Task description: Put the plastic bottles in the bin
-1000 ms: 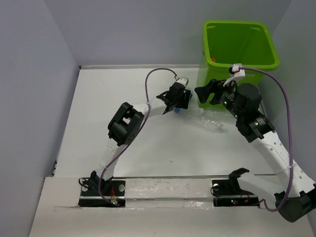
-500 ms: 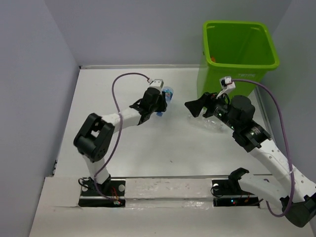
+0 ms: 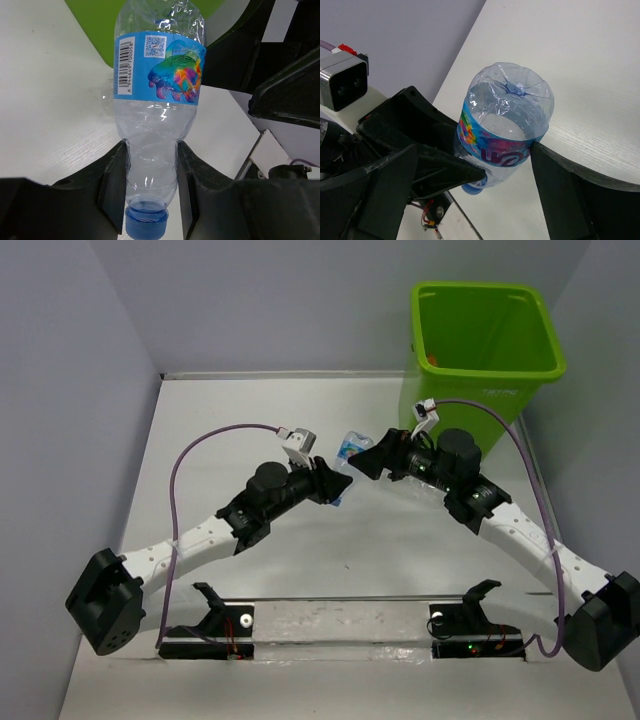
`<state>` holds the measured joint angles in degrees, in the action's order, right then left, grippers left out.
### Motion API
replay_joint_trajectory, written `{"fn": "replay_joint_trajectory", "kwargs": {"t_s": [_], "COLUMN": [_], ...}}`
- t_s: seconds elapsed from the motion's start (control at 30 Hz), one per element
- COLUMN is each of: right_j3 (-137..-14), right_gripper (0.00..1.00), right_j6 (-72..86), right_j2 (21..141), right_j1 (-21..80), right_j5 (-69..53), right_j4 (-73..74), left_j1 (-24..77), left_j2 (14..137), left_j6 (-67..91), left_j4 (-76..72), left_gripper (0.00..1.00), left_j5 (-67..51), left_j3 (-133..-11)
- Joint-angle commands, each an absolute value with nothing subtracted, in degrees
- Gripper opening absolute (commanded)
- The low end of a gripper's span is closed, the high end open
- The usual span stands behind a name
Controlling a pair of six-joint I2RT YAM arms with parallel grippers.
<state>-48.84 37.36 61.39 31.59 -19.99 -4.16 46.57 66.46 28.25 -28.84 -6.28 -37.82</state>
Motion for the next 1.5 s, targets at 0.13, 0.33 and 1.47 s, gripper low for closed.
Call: {"fn": "replay_joint_trajectory", "kwargs": {"t_s": [0.13,0.33,1.47], "right_j3": [-49.48,-50.54,-120.06], "right_gripper": [0.99,0.96,1.00], "right_j6": [39.20,39.02,1.49], "right_j2": [63.28,64.77,87.64], "right_j1": [32.70,33.22,8.26], "right_j5": [-20.74,-20.39,10.38], "right_j4": [-9.31,-9.76,24.07], "left_j1": [51.50,51.86,54.75], "left_j2": [61.17,60.47,66.20], "left_j6": [28.30,28.48,34.11], "left_j4": [-33.22,-34.28,-23.57], "left_gripper": [0.32,0.32,0.99], "left_j5": [-9.23,-9.05,-1.06], "left_j3": [-38.23,-37.62,-39.46]}}
